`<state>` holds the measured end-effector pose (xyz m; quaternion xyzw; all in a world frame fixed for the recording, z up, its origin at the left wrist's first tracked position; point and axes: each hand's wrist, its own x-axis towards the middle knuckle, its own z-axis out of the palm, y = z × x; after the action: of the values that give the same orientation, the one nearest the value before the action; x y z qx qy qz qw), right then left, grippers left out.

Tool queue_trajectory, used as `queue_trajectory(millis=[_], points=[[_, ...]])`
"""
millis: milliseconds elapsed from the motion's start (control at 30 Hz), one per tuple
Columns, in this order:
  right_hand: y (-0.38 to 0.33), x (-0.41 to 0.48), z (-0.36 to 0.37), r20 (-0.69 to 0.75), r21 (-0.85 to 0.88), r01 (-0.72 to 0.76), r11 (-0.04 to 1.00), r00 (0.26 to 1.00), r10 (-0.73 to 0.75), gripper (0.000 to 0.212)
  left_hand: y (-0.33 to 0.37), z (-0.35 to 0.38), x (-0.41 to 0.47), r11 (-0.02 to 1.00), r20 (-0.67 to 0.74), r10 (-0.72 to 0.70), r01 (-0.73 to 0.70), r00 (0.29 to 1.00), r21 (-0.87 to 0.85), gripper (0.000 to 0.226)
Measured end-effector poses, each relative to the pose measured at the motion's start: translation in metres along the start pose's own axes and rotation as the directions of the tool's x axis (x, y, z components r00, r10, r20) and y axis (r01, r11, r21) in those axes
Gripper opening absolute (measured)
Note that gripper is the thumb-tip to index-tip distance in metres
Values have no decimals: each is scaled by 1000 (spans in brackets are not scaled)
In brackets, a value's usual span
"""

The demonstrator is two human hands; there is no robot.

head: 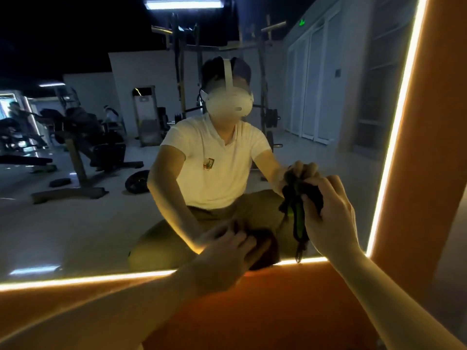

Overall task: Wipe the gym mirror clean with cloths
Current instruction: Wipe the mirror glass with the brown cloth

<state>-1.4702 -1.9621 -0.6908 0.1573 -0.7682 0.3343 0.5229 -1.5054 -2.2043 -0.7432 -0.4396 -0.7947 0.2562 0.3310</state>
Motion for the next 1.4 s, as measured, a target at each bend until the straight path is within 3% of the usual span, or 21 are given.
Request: queue_trajectory(millis=[33, 100, 167, 233, 300, 367, 433, 500, 567, 633, 700, 767, 833, 933, 1033, 1100, 1200, 1300, 1400], points=[[0, -2, -1, 12, 1, -3, 1000, 1000, 3, 26, 5, 18, -8, 999, 95, -35, 35, 995, -3, 54], [-2, -4, -3, 36, -5, 4, 1000, 999, -4, 27, -6, 26, -7, 994, 114, -101, 106, 988, -33, 54], [-3, -4, -4, 61, -8, 42, 999, 997, -41, 26, -37, -12, 9, 975, -54, -216, 213, 975, -57, 58], [-1, -2, -5, 62, -1, 45, 999, 997, -45, 28, -74, -67, 27, 937, -227, -350, 340, 909, -81, 68], [3, -2, -4, 46, 4, 13, 1000, 999, -13, 27, -114, -102, 41, 890, -398, -420, 456, 816, -6, 61], [7, -3, -3, 30, 7, -20, 1000, 999, 20, 26, -134, -108, 52, 805, -478, -535, 592, 697, -39, 66], [11, -4, -4, 29, 18, -43, 999, 999, 42, 26, -117, -99, 61, 787, -510, -563, 610, 650, -91, 66], [13, -3, -6, 30, 25, -43, 999, 999, 43, 26, -80, -76, 61, 833, -504, -513, 545, 695, -96, 71], [16, -1, -8, 17, 26, -30, 999, 999, 29, 25, -40, -49, 50, 897, -425, -425, 436, 799, -76, 81], [20, 0, -10, 3, 13, -35, 999, 999, 35, 24, -6, -18, 32, 955, -319, -288, 296, 903, -24, 85], [23, 0, -13, 3, 3, -53, 999, 999, 53, 25, 22, 10, 12, 993, -176, -93, 104, 980, 56, 73], [23, -2, -16, 16, -5, -51, 999, 999, 52, 26, 29, 26, 2, 997, -107, 19, -11, 994, 82, 65], [25, -2, -21, 17, -7, -30, 1000, 999, 31, 26, 9, 18, 15, 992, -157, 45, -26, 987, 123, 71], [29, 2, -30, 10, 4, -22, 1000, 1000, 22, 23, -46, -48, 65, 954, -325, -179, 244, 929, 173, 83], [37, 7, -41, -46, 2, -51, 999, 998, 51, 19, -77, -101, 107, 875, -476, -427, 484, 769, -4, 67], [41, 9, -49, -81, 21, -81, 997, 993, 82, 15, -68, -97, 119, 845, -485, -495, 529, 721, -75, 65], [45, 9, -56, -107, 33, -109, 994, 988, 111, 13, -20, -57, 112, 905, -413, -412, 417, 812, -84, 71], [46, 6, -60, -79, -3, -108, 994, 991, 108, 14, 38, -12, 82, 983, -253, -178, 183, 951, -2, 76], [43, 2, -63, -43, -30, -116, 993, 992, 115, 17, 73, 13, 57, 998, -84, -52, 48, 995, -49, 79]])
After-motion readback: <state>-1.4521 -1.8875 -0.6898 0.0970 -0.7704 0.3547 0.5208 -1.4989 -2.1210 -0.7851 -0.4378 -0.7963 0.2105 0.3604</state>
